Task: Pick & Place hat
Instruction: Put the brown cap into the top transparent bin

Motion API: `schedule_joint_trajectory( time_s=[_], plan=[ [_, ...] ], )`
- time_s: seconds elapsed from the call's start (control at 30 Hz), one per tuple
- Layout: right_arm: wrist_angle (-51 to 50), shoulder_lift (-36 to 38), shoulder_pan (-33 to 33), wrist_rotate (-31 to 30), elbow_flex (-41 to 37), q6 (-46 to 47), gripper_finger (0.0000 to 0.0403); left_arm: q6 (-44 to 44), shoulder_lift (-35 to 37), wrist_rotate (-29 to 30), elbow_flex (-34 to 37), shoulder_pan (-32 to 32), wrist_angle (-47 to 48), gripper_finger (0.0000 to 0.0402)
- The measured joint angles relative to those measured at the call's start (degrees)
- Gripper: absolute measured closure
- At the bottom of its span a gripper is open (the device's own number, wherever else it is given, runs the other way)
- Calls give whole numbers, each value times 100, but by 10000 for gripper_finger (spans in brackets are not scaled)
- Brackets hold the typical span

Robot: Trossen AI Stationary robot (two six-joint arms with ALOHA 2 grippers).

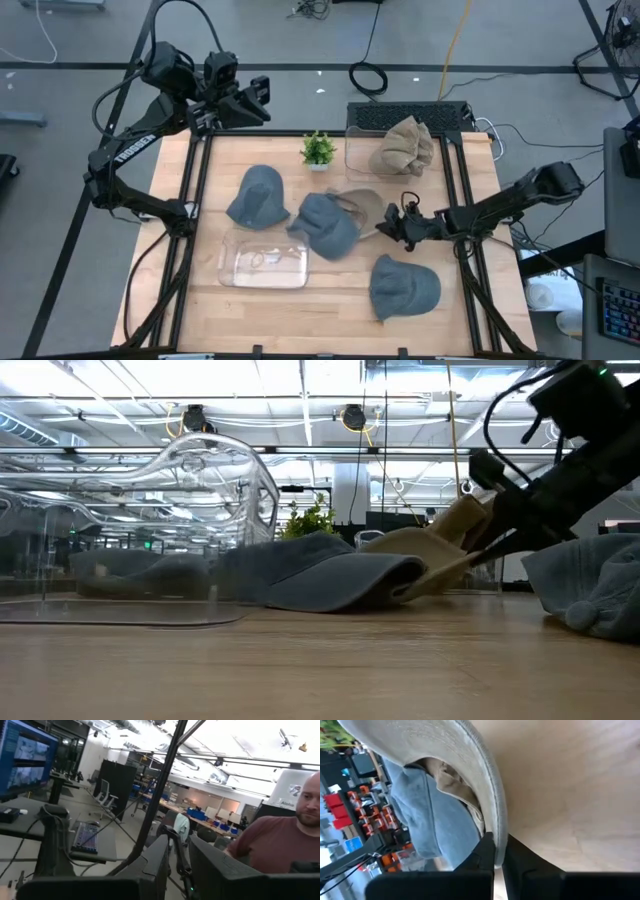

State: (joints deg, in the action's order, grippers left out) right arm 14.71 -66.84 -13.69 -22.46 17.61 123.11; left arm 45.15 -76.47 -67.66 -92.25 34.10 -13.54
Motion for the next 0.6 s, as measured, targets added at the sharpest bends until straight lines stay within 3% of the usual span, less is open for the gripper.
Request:
schedule_joint_trajectory(
  time_s=[0.37,0.6],
  plan=[
    [-2006,1517,-142,-931,156,-494,402,-23,0,-30,0,0,-2,316],
    [-2734,2011,-142,-913,586,-1418,402,-39,0,9,0,1,-2,316]
  ],
)
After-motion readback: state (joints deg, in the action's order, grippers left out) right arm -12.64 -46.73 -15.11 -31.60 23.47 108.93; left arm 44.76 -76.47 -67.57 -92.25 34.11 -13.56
